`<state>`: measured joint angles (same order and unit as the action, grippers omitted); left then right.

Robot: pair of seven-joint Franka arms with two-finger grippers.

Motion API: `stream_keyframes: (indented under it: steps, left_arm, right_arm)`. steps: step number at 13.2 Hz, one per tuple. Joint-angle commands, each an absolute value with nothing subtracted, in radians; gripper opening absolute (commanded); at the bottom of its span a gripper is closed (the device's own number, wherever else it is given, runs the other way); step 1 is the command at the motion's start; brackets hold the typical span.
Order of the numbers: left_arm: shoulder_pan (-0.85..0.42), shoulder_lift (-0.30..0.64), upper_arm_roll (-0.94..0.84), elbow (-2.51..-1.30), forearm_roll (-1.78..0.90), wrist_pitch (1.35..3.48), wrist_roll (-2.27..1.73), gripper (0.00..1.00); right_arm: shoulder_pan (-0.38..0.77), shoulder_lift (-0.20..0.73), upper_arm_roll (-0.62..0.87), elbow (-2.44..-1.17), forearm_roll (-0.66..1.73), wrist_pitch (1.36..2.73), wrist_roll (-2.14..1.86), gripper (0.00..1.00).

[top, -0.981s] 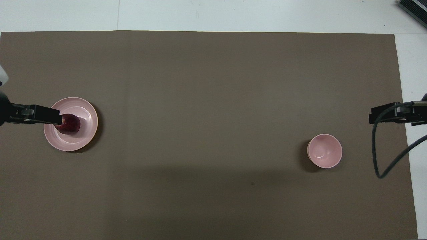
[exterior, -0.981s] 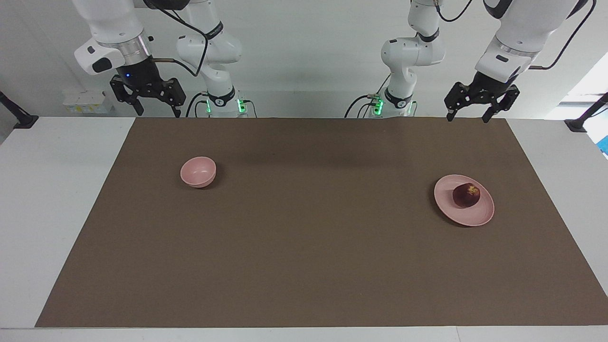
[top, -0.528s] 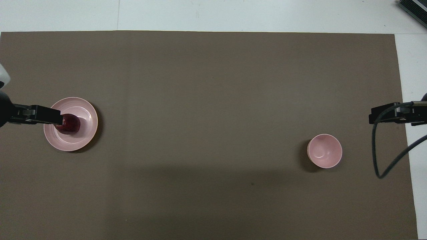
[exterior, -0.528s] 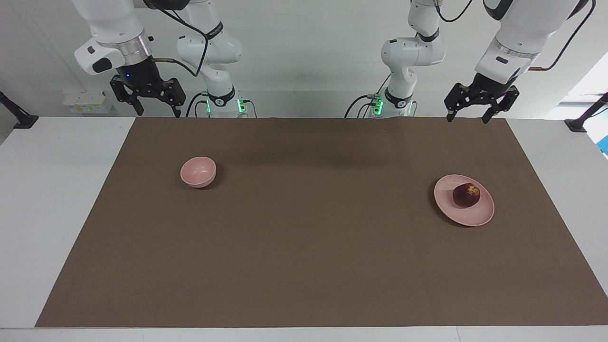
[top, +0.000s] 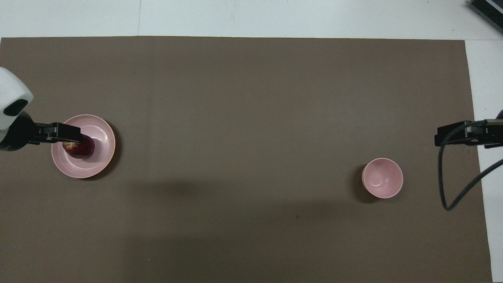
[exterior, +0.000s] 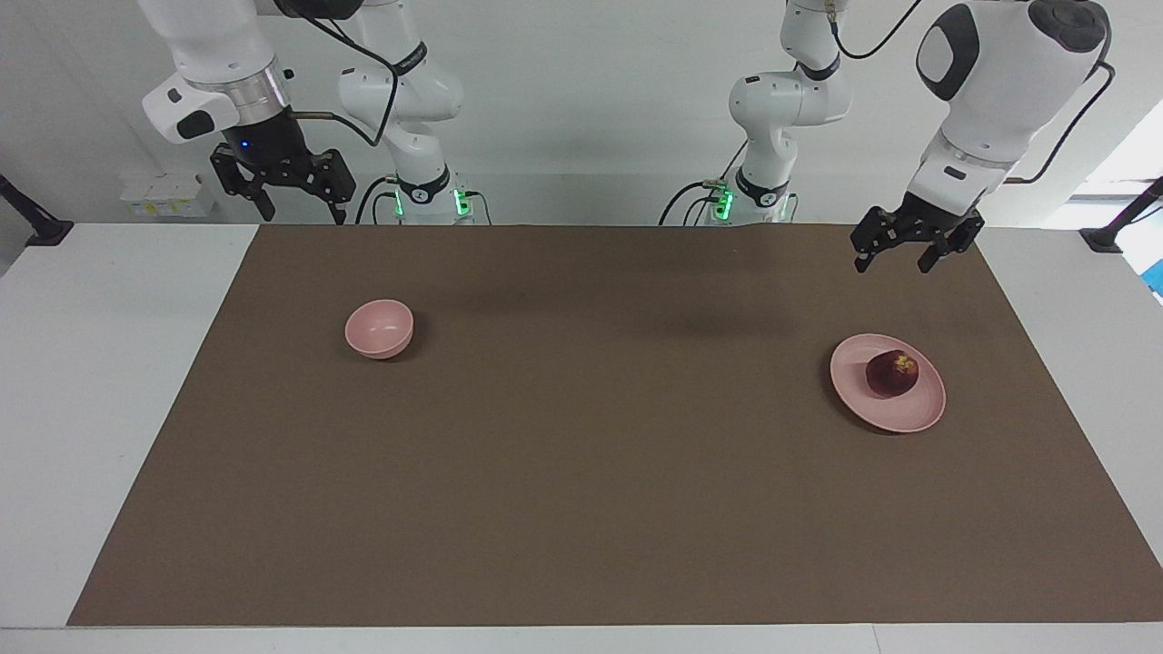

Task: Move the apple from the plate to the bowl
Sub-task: 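Lift the apple with the left gripper while the right gripper reaches inward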

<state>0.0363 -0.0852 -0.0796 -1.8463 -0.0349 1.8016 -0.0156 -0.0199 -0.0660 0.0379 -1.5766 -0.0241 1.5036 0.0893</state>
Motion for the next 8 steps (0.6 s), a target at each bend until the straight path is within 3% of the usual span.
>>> stream_keyframes:
  steps: [1,5,8]
  left_arm:
    - [0.104,-0.075,-0.083,-1.931,-0.046,1.905,0.024,1.00]
    - [0.164,-0.028,-0.083,-2.022,-0.046,2.032,0.054,1.00]
    - [0.207,0.105,-0.083,-2.057,-0.046,2.178,0.055,1.00]
  right_arm:
    - [-0.028,-0.092,0.038,-1.611,-0.014,1.516,0.069,1.00]
    - [-0.017,-0.097,0.038,-1.620,-0.014,1.516,0.069,1.00]
    - [-0.015,-0.107,0.038,-1.640,-0.012,1.519,0.067,1.00]
